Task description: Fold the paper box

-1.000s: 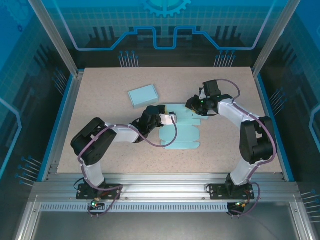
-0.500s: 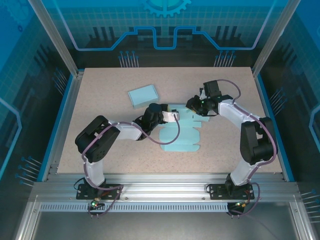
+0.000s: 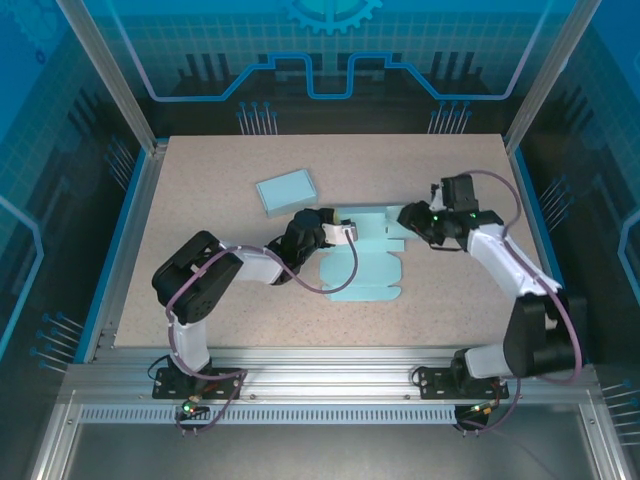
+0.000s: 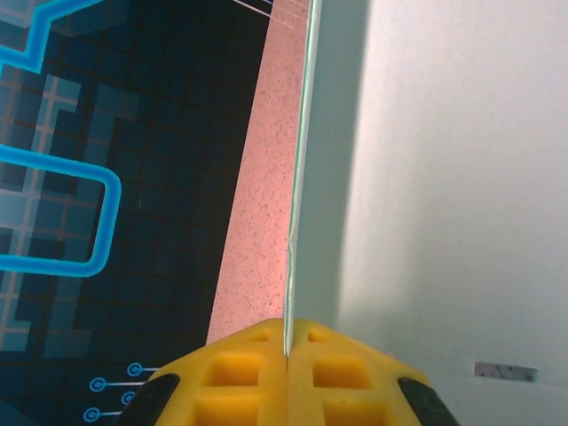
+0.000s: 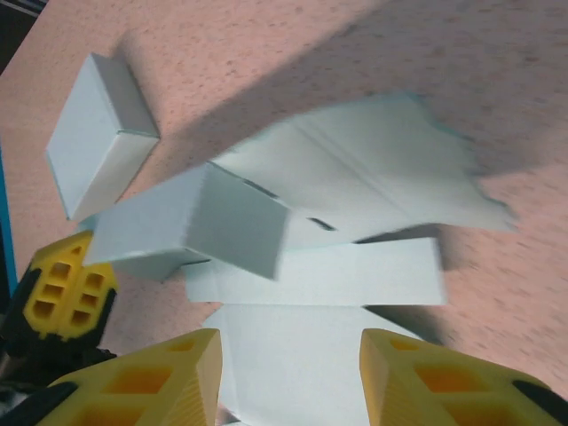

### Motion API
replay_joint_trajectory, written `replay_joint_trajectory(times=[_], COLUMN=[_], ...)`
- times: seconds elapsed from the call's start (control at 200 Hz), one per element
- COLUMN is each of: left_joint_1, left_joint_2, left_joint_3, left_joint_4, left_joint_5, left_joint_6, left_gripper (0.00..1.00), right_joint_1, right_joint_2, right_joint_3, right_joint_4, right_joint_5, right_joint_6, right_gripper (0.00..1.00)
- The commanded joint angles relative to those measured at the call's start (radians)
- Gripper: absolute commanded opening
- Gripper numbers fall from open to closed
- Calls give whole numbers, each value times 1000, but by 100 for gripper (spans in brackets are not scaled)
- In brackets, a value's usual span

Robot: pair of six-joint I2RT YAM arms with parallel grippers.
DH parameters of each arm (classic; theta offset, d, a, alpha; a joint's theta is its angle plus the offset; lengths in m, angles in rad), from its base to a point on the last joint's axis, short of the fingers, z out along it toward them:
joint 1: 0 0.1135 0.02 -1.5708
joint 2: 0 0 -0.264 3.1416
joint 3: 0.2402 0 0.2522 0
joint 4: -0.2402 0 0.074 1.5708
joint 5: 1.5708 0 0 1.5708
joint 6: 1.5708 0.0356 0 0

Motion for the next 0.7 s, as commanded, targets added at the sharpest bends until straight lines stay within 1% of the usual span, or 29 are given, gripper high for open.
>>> replay_joint_trajectory(times=[0.0,0.09,0.245,0.485,0.695], left_joint_1=[8,9,11,12,11], left_joint_2=[-39,-47,-54,-54,-52], left_joint_3=[-27,-37,-50,-52,-43], left_joint_4=[25,24,39,47,45], left_joint_5=[31,48,55,53,51], left_joint_6=[-97,-146,-186,-189,-190], left_gripper=[0,0,0,0,0], right_joint_1=[-32,-42,-45,-43,-25], right_joint_2=[-76,-111,-92,13,59], right_joint_3=[-96,-179,-255,-252,-238], right_joint_4=[-23,21,115,236,308], right_joint_5=[9,2,-7,-39,-38], right_joint_6=[-27,-23,-16,-13,-11], right_gripper=[44,42,42,44,44])
